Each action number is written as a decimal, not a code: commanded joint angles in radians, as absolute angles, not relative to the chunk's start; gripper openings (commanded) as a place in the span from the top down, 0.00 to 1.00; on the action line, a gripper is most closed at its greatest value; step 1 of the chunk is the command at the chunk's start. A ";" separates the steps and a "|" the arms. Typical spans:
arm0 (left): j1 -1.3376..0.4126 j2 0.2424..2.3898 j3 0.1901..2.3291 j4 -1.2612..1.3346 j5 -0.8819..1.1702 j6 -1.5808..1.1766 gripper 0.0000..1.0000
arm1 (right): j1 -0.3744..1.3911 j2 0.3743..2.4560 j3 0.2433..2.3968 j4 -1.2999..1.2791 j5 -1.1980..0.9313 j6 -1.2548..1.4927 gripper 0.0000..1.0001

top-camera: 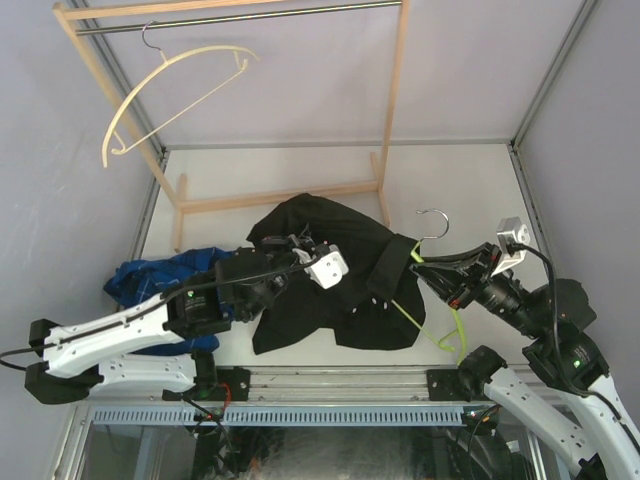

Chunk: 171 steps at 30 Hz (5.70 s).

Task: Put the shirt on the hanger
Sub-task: Hang the shirt on the hanger.

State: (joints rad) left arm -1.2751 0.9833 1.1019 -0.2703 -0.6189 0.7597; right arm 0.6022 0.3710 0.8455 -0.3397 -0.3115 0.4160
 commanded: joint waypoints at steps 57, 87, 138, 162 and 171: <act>-1.173 1.019 1.459 -0.396 -0.404 0.245 0.00 | 0.635 0.497 0.780 -0.122 -0.021 0.572 1.00; -1.304 1.489 1.535 -0.238 -0.924 0.594 0.67 | 0.687 0.559 0.774 -0.058 -0.109 0.555 1.00; -1.361 1.033 1.559 -0.570 -0.434 0.408 0.09 | 0.619 0.424 0.643 0.107 -0.278 0.359 1.00; -1.321 1.045 1.535 -0.825 -0.023 0.517 0.03 | 0.615 0.396 0.708 -0.067 -0.632 0.233 1.00; -1.315 1.122 1.526 -0.867 -0.018 0.498 0.18 | 0.615 0.401 0.715 -0.060 -0.712 0.230 1.00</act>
